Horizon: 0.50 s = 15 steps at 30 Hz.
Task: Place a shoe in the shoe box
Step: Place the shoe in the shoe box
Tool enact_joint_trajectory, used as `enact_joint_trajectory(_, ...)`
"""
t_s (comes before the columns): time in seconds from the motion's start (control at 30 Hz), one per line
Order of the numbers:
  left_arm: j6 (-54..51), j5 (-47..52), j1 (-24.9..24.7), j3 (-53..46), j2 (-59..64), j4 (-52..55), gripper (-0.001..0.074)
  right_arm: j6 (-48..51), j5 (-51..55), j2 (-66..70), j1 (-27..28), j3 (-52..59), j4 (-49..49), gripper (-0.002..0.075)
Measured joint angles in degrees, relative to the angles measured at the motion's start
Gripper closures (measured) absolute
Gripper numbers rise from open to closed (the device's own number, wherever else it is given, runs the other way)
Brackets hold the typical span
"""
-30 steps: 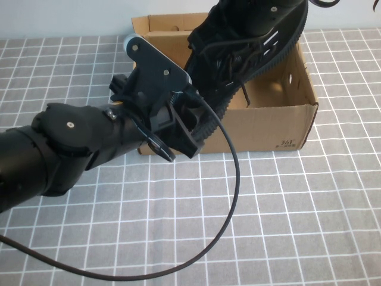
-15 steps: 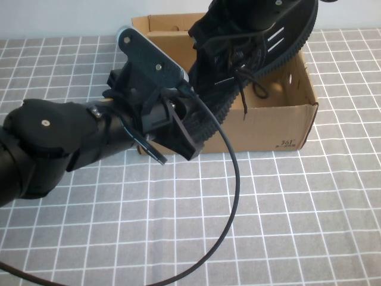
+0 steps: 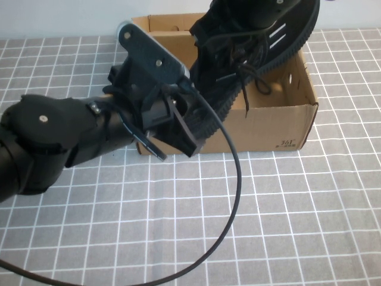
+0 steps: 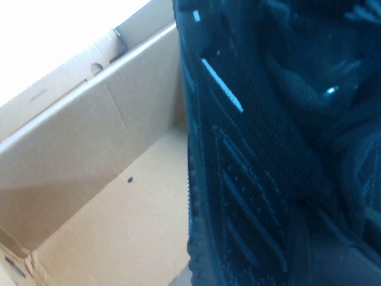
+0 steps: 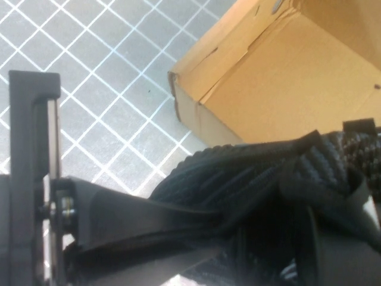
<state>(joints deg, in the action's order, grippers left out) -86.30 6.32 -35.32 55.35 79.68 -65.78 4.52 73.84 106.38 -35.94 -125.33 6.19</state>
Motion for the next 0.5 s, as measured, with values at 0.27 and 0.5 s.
enact_joint_trajectory(0.27, 0.0, 2.9, 0.5, 2.8, 0.0, 1.2, 0.0703, 0.2, -0.9, -0.8, 0.2, -0.5, -1.7, 0.0731)
enact_joint_trajectory(0.5, 0.0, 9.6, 4.3, 4.6, 0.0, 2.1, 0.0705, 0.3, -0.9, -0.8, 0.2, -0.5, -2.1, 0.0613)
